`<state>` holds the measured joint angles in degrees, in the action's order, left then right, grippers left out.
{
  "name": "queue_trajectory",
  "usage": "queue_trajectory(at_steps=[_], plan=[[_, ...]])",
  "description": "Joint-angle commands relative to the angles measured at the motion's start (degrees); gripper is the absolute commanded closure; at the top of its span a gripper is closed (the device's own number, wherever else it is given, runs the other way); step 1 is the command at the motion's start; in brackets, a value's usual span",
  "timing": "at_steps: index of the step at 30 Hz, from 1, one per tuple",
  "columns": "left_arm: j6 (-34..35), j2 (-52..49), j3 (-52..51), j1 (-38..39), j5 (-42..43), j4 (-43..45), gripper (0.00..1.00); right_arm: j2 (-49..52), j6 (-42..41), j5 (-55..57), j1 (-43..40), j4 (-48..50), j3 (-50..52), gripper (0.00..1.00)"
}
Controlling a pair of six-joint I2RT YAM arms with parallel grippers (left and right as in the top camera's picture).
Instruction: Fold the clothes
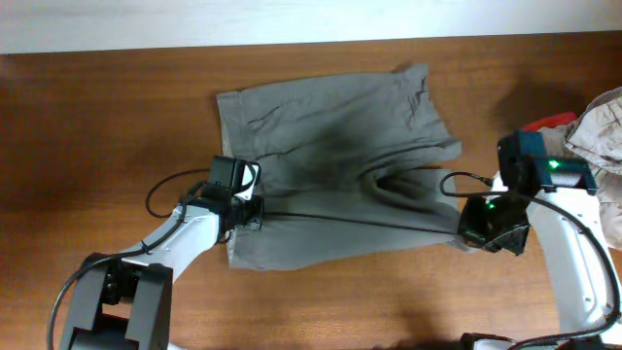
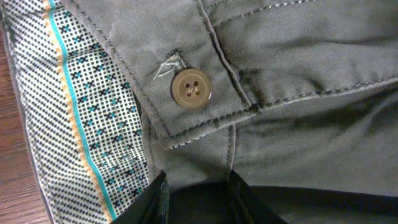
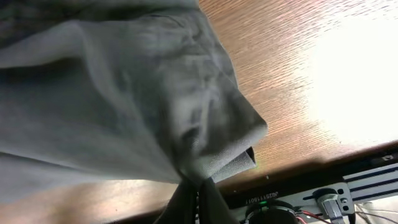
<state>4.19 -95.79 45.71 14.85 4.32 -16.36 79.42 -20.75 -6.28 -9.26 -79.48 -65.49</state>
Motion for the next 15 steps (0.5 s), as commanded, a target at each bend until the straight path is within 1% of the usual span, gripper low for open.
queue_trajectory(at_steps=[1, 2, 3, 4, 5, 6, 7, 8, 11, 13, 15], plan=[[0.57, -1.4, -0.66, -0.76, -3.28, -0.59, 0.68, -0.63, -0.52, 6.32, -2.08, -0.22, -1.6, 0.85], [0.57, -1.4, -0.66, -0.74, -3.28, -0.59, 0.68, -0.63, -0.52, 6.32, -2.01, -0.24, -1.6, 0.72], [0.57, -1.4, -0.66, -0.74, -3.26, -0.59, 0.68, -0.63, -0.52, 6.32, -2.01, -0.28, -1.6, 0.54], [0.57, -1.38, -0.66, -0.74, -3.26, -0.59, 0.68, -0.63, -0.39, 6.34, -2.01, -0.35, -1.6, 0.46], [0.57, -1.38, -0.59, -0.74, -3.23, -0.61, 0.67, -0.63, 0.15, 6.32, -2.03, -0.35, -1.6, 0.41], [0.55, -1.36, -0.44, -0.74, -3.26, -0.7, 0.6, -0.63, 0.92, 6.34, -2.03, -0.31, -1.6, 0.36], [0.52, -1.31, -0.17, -0.76, -3.28, -0.96, 0.55, -0.63, 1.01, 6.38, -2.03, -0.26, -1.6, 0.32], [0.5, -1.2, 0.26, -0.76, -3.3, -1.53, 0.52, -0.63, 0.98, 6.34, -2.03, -0.24, -1.6, 0.32], [0.52, -0.44, 2.36, -0.76, -3.28, -4.52, 0.47, -0.63, 0.98, 6.34, -2.03, -0.26, -1.6, 0.27], [0.52, 0.24, 4.07, -0.74, -3.28, -6.82, 0.46, -0.63, 0.96, 6.1, -2.03, -0.24, -1.6, 0.23], [0.52, 0.98, 5.57, -0.76, -3.28, -8.76, 0.45, -0.57, 0.94, 4.98, -2.03, -0.22, -1.57, 0.15]])
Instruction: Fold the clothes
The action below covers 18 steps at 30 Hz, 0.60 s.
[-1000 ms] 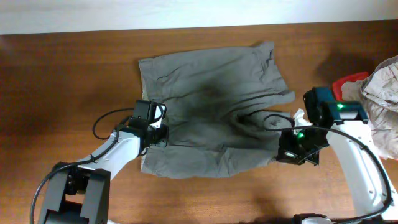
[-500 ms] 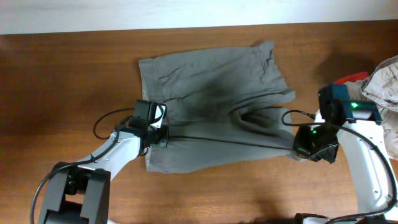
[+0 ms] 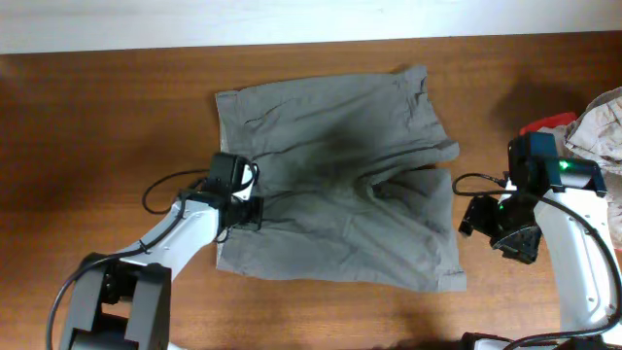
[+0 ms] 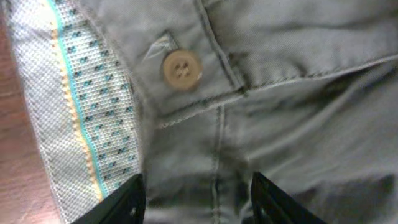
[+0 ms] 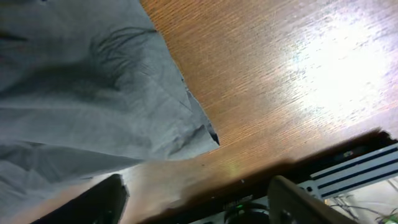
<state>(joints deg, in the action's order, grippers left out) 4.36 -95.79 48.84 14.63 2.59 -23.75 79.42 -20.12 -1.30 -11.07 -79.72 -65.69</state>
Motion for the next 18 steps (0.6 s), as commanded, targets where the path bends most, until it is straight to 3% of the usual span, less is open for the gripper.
queue_trajectory(at_steps=[1, 5, 10, 12, 16, 18], plan=[[0.35, 1.4, 3.13, -0.55, -1.55, -2.23, 0.45, -0.52, 0.31, -0.92, -0.22, 0.07, -1.31, 0.14], [0.37, 2.99, 5.53, -0.7, -6.27, -6.73, 0.45, 0.09, 0.33, -2.6, -0.22, 0.5, -0.48, 0.08], [2.97, 4.55, 6.16, -3.58, -7.41, -8.92, 0.41, 0.66, 0.35, -5.03, -0.2, 4.09, 3.23, 0.09], [2.93, 4.59, 6.14, -5.16, -4.61, -8.92, 0.42, 1.01, 1.4, -8.07, -0.2, 7.61, 5.73, 0.18], [2.91, 4.42, 5.66, -7.08, 1.9, -8.63, 0.58, 1.46, 4.0, -14.62, -0.15, 16.55, 12.09, 0.59], [2.45, 4.39, 5.44, -6.84, 4.0, -8.07, 0.62, 1.6, 4.02, -16.96, -0.15, 21.64, 15.47, 0.7]])
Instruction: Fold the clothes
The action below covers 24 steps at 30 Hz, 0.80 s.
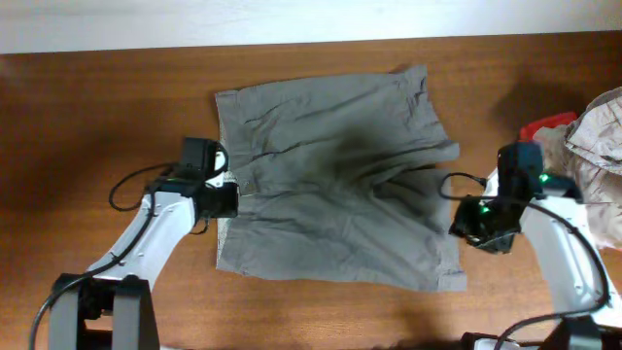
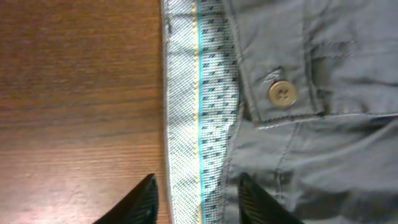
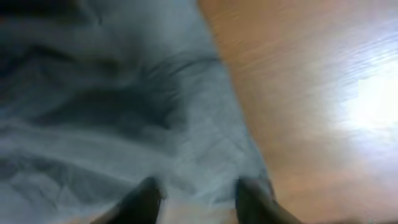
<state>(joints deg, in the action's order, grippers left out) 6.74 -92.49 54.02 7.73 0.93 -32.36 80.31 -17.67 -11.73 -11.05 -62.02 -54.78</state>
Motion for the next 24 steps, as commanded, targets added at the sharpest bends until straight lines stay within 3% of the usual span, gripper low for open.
queue_trajectory(at_steps=[1, 2, 5, 11, 14, 20, 24], plan=[[-0.9, 1.07, 0.24, 0.33, 6.51, 0.81, 0.62, 0.7, 1.55, -7.74, -0.17, 6.71, 6.54, 0.73], [-2.1, 1.07, 0.24, 0.7, 7.04, 0.96, 0.63, 0.7, 1.57, -9.11, -0.17, 9.33, 8.41, 0.8], [-4.5, 0.7, 0.24, 1.92, 6.69, 1.01, 0.66, 0.7, 1.55, -10.56, -0.17, 15.06, 13.51, 0.88], [-5.07, -4.22, 0.24, 2.23, 6.16, 1.33, 0.84, 0.7, -4.07, -2.05, -0.2, 18.25, 19.26, 0.96], [-5.07, -5.25, 0.24, 2.23, 5.92, -0.13, 0.87, 0.68, -4.02, -2.16, -0.17, 17.29, 18.21, 0.96], [-5.03, -0.57, 1.22, 1.46, 0.98, -4.17, 0.83, -0.28, -0.5, -5.79, -0.17, 10.03, 11.02, 0.79], [-4.5, 6.43, 2.95, -0.59, 0.15, -9.44, 0.82, -2.99, -0.13, -5.79, -0.17, 4.13, 4.57, 0.58]])
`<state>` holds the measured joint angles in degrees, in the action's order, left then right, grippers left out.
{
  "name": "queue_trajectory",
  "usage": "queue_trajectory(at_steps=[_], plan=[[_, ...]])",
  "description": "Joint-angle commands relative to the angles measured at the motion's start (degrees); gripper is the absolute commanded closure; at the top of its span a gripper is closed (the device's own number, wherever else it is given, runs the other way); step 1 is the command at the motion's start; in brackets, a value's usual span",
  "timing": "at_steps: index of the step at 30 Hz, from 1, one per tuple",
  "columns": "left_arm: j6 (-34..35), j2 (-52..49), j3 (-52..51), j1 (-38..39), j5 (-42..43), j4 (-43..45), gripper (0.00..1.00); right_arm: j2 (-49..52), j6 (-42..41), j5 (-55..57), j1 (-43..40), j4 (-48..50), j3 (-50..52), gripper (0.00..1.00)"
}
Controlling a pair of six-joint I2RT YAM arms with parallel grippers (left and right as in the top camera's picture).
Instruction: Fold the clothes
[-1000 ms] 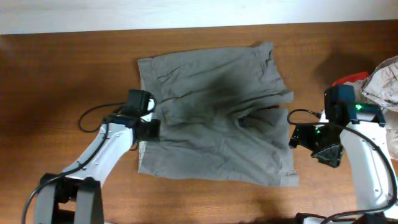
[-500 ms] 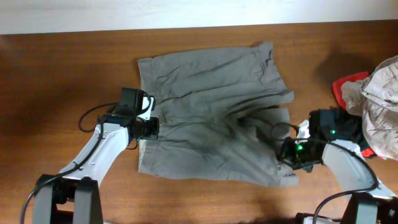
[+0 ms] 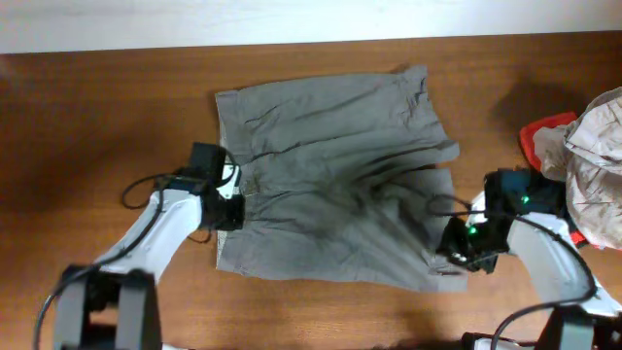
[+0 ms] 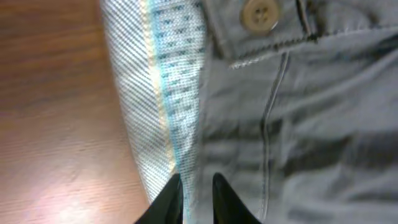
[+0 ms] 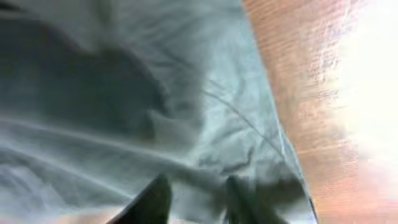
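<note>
Grey shorts [image 3: 330, 185] lie spread flat on the brown table [image 3: 97, 117], waistband to the left. My left gripper [image 3: 225, 206] sits at the waistband's lower left edge. In the left wrist view its jaws [image 4: 196, 199] are pinched on the patterned waistband lining [image 4: 155, 74], below the button [image 4: 259, 14]. My right gripper [image 3: 455, 258] rests on the lower right leg hem. In the blurred right wrist view its fingers [image 5: 196, 202] stand apart with grey cloth [image 5: 186, 93] between them.
A heap of pale clothes [image 3: 593, 146] with a red piece [image 3: 544, 131] under it lies at the table's right edge, close behind my right arm. A white strip runs along the table's far edge.
My left gripper shifted slightly right and down along the waistband and shut on its edge. My right gripper moved down onto the lower right hem, fingers a little closer together.
Both grippers first held the shorts, stretched taut between them with the lower half folded. Then both stood open and the shorts lay spread flat. After that the left was open beside the waistband and the right over the right leg. Now both are on the lower corners.
</note>
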<state>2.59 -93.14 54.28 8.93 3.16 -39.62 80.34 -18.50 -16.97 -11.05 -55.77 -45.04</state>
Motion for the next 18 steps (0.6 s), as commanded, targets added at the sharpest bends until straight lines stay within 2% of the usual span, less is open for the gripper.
queue_trajectory(at_steps=[1, 5, 7, 12, 18], plan=[[-0.22, 8.94, 2.91, -2.29, -2.08, -3.28, 0.78, -4.04, 0.7, -0.55, -0.17, -3.48, -6.69, 0.53], [1.09, 16.63, 2.93, -3.65, -1.14, -7.8, 0.62, -8.81, 0.63, -0.39, -0.17, -7.82, -10.1, 0.32], [1.33, 19.08, 2.93, -3.61, -0.98, -10.36, 0.59, -11.26, 0.63, -0.37, -0.17, -9.81, -10.14, 0.26], [3.08, 19.58, 1.9, -3.58, 2.23, -15.37, 0.56, -12.98, 0.61, -0.37, -0.17, -16.11, -10.08, 0.23], [9.92, 18.08, -4.31, -3.58, 3.98, -14.03, 0.44, -12.79, 0.42, -0.37, -0.17, -18.62, -8.94, 0.2]])
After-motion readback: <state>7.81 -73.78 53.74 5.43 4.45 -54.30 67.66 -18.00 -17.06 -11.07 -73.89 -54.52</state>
